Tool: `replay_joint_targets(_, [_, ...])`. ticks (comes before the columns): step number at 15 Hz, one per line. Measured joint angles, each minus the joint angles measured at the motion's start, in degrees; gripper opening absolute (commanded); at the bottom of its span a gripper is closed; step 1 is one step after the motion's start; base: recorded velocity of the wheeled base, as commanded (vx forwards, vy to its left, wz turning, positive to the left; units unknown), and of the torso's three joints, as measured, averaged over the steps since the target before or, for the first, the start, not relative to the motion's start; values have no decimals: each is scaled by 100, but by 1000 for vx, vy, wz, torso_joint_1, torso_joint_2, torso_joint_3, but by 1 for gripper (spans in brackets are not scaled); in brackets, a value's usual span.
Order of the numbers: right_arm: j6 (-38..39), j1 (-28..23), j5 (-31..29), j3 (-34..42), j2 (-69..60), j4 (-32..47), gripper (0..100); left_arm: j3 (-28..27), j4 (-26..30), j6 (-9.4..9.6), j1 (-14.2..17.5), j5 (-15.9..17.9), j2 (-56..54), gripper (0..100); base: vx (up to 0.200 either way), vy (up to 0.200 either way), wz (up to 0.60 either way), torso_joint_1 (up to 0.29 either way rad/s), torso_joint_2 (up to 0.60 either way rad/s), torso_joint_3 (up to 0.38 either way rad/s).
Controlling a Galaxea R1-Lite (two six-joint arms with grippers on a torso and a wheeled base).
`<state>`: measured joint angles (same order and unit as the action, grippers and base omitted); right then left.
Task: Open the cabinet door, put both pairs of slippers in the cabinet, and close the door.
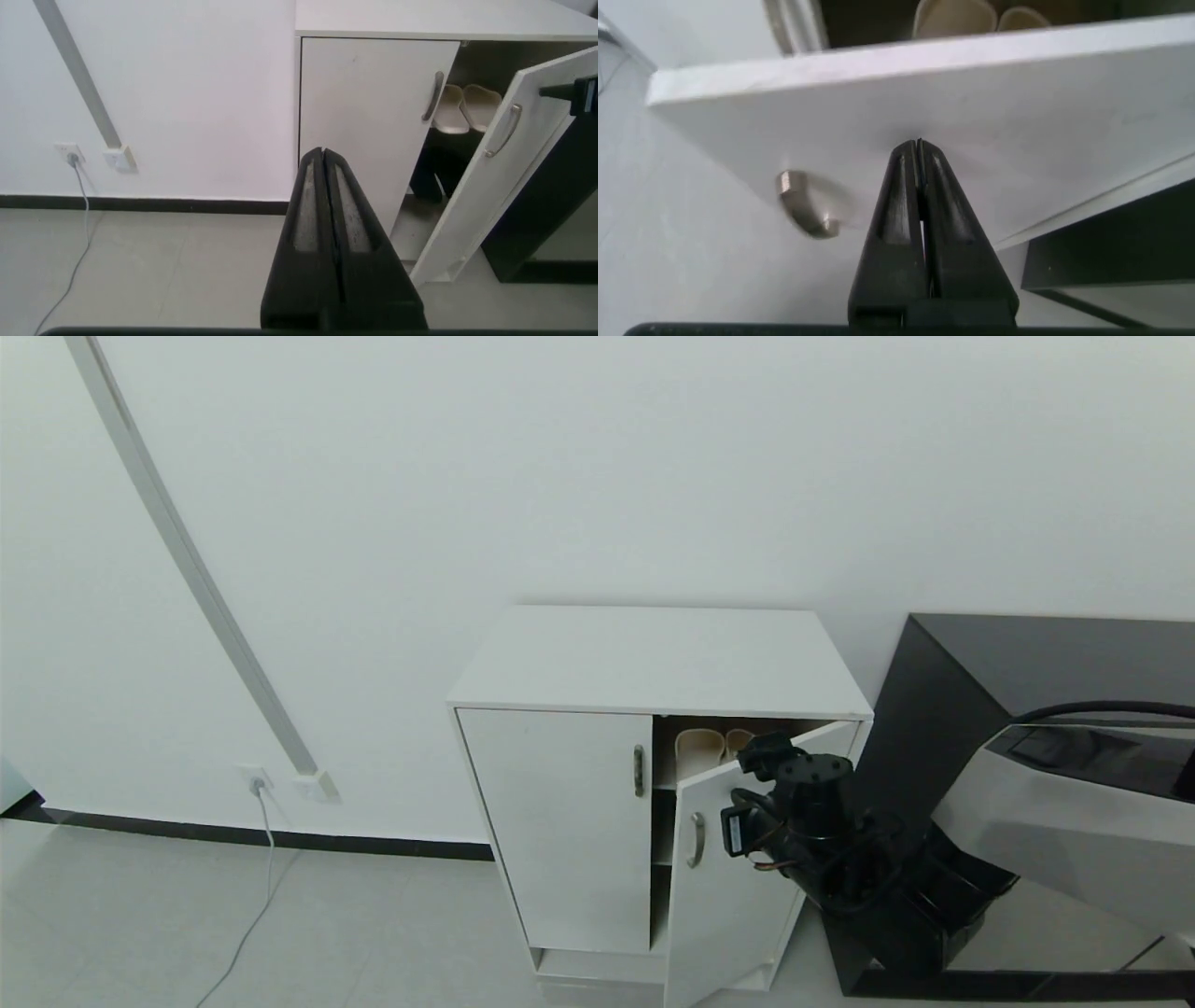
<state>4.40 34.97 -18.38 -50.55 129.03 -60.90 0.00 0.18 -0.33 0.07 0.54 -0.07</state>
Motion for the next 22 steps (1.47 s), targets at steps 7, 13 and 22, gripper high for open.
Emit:
replay_joint_targets(7, [-9,-240,0,-770,308,269,0,0,0,1,-2,0,0,0,0,0,0,0,0,0])
replay_joint_targets(13, [-11,-383,2,-1468,513,707,0,0,0,-5,-2,0,0,0,0,0,0,0,0,0])
replay_joint_targets(22, [-11,-601,22,-2000,802,914,0,0,0,0,-2,0,0,0,0,0,0,0,0,0])
